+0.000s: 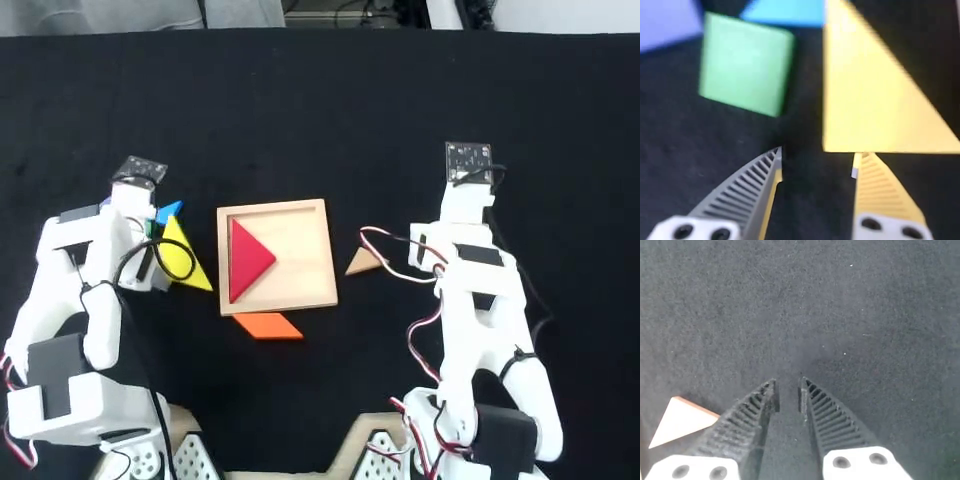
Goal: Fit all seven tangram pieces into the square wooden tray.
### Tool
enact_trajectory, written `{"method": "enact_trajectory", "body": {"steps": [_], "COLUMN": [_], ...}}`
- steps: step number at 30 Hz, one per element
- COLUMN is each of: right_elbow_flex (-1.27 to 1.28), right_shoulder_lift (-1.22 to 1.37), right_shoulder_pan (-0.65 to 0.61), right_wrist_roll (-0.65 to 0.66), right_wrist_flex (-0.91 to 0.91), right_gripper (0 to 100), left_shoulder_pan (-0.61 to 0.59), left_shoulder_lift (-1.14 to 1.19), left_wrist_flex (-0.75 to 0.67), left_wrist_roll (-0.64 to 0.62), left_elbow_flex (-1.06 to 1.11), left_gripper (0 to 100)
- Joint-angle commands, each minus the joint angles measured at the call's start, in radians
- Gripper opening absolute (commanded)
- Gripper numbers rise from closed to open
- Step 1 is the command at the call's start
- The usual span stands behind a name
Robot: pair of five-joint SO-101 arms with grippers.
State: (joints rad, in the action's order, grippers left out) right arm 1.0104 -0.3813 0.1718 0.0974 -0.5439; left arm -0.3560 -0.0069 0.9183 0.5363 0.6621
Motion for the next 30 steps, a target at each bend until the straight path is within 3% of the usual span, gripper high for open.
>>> {"method": "enact_trajectory", "body": {"steps": [1, 5, 9, 11, 14, 18, 22, 28, 30], "right_elbow_flex": [-0.005, -0.005, -0.005, -0.005, -0.018, -0.015, -0.140, -0.479, -0.582], "right_shoulder_lift": [-0.045, -0.045, -0.045, -0.050, -0.073, -0.090, -0.001, 0.377, 0.510], "right_shoulder_pan": [-0.017, -0.017, -0.015, -0.008, 0.101, 0.195, 0.195, 0.203, 0.229], "right_wrist_roll": [0.008, 0.008, 0.008, 0.008, -0.003, -0.052, 0.058, 0.074, 0.146], "right_wrist_flex": [0.014, 0.015, 0.017, 0.017, 0.025, 0.098, 0.000, -0.172, -0.218], "right_gripper": [7.7, 7.7, 7.6, 7.5, 7.4, 7.2, 1.7, 1.1, 1.1], "left_shoulder_pan": [-0.028, -0.022, -0.004, -0.001, -0.024, -0.182, -0.334, -0.317, -0.321], "left_shoulder_lift": [-0.009, -0.018, -0.009, -0.020, -0.061, -0.160, -0.192, -0.124, -0.101], "left_wrist_flex": [-0.095, -0.110, -0.110, -0.097, -0.012, -0.023, -0.161, -0.198, -0.198], "left_wrist_roll": [0.002, -0.020, -0.176, -0.198, -0.192, -0.101, -0.044, 0.150, 0.183], "left_elbow_flex": [-0.053, -0.084, -0.110, -0.082, -0.056, 0.008, 0.107, 0.254, 0.257], "left_gripper": [23, 23, 23, 23, 23, 23, 23, 23, 23]}}
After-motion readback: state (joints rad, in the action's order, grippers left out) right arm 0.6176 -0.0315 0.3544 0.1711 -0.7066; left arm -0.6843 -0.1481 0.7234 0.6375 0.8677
